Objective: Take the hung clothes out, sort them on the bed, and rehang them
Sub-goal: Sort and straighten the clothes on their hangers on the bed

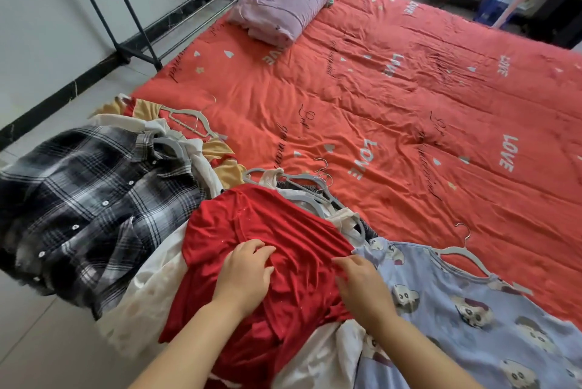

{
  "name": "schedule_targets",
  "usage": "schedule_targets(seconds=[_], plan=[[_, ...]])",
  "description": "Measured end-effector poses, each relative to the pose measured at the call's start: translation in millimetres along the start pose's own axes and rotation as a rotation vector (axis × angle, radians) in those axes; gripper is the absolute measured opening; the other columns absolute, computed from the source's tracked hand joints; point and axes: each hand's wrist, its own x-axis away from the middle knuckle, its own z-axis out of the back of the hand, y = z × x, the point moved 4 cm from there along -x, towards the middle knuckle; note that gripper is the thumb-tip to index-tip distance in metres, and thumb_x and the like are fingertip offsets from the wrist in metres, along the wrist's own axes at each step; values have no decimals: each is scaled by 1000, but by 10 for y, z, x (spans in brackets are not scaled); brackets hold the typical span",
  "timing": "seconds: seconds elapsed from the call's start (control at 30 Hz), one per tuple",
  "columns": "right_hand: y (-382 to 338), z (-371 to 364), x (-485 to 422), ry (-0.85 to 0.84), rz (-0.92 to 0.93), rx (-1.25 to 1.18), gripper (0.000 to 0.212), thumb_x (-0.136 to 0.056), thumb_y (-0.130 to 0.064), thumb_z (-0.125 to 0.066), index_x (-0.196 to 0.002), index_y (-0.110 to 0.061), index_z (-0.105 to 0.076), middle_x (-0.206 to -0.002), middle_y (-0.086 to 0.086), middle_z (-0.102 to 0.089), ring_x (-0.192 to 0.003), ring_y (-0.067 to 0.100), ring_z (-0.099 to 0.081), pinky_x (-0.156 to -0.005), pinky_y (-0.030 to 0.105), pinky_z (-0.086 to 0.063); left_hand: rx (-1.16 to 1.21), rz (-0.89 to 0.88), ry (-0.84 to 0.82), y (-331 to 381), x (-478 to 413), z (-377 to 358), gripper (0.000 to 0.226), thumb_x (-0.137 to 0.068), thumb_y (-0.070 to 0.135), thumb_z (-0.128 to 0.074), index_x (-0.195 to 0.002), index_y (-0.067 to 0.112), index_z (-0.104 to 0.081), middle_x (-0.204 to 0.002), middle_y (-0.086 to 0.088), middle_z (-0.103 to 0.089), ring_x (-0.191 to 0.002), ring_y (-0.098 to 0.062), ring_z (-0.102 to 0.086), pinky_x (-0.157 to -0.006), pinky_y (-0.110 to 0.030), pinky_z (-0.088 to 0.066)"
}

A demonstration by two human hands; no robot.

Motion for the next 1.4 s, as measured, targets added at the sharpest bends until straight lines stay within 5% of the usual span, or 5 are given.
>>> schedule_targets(seconds=[0.27, 0.6, 0.97, 1.2, 1.4], plan=[[232, -336, -1162, -112, -11, 32, 40, -92, -15, -50, -132, -17, -50, -129, 6, -51, -122, 23, -44, -102, 32, -34, -76, 78, -98, -256, -725, -479, 58, -92, 31, -54, -145, 19, -32, -142, -3, -39, -132, -20, -34, -108, -31, -26], [552, -957, -2261, -115, -164, 48, 41, -95, -17, -45, -136, -13, -41, -132, 14, -47, -122, 31, -44, -98, 39, -36, -99, 142, -184, -521, -1201, -1170, 63, -98, 37, -40, -150, 27, -4, -157, -1, -4, -145, -18, -2, -115, -29, -5], [466, -821, -2109, 106, -136, -128, 42, -89, -9, -53, -130, -11, -51, -124, 15, -48, -110, 33, -52, -88, 39, -42, -70, 127, -118, -468, -1324, -1022, 64, -97, 36, -42, -150, 26, -8, -157, -1, -6, -144, -18, -2, -115, -30, -5], [-94, -210, -1311, 450, 189, -290, 40, -76, 0, -63, -115, -11, -65, -96, 7, -62, -92, 13, -55, -78, 20, -43, -170, -69, 143, -200, -1280, -330, 73, -70, 17, -80, -134, 6, -48, -133, -22, -51, -123, -42, -48, -97, -57, -38], [-312, 525, -471, 622, 196, -291, 42, -75, -7, -62, -117, -15, -64, -89, 0, -60, -84, 3, -51, -76, 10, -38, -226, -250, 239, 258, -950, 318, 47, -84, 30, -54, -130, 21, -54, -121, -4, -61, -123, -25, -44, -100, -60, -31]])
